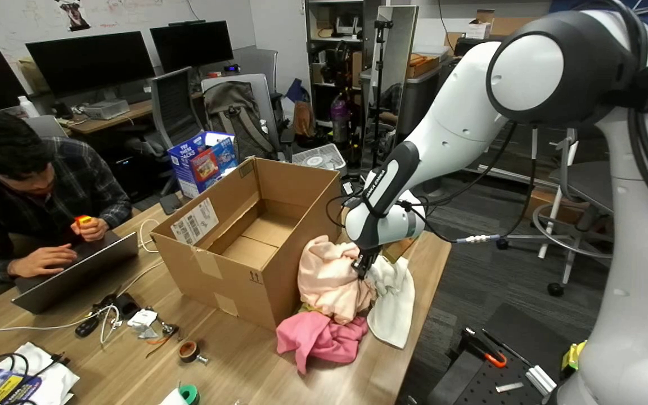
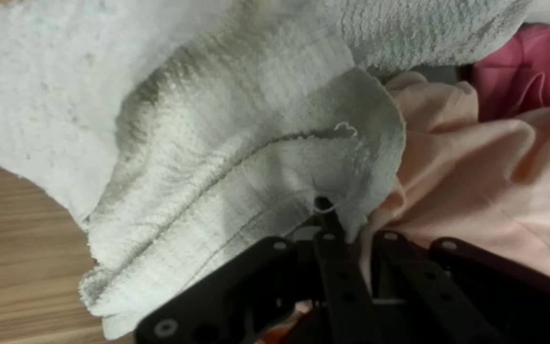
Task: Put the clothes and towels in the box
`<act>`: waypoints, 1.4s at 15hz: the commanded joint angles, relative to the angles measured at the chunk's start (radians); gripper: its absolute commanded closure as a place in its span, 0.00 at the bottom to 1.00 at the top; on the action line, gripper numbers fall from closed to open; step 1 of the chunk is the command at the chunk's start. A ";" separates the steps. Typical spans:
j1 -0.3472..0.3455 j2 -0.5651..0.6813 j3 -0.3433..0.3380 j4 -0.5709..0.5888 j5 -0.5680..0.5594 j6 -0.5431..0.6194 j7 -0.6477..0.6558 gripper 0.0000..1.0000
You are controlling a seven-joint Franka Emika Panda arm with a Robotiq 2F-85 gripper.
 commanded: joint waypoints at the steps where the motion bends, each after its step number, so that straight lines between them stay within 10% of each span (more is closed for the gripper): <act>1: 0.001 -0.084 0.011 -0.013 0.021 -0.007 0.090 0.96; 13: 0.048 -0.436 -0.024 -0.151 0.137 -0.008 0.153 0.97; 21: 0.202 -0.692 -0.110 -0.239 0.108 -0.033 0.277 0.97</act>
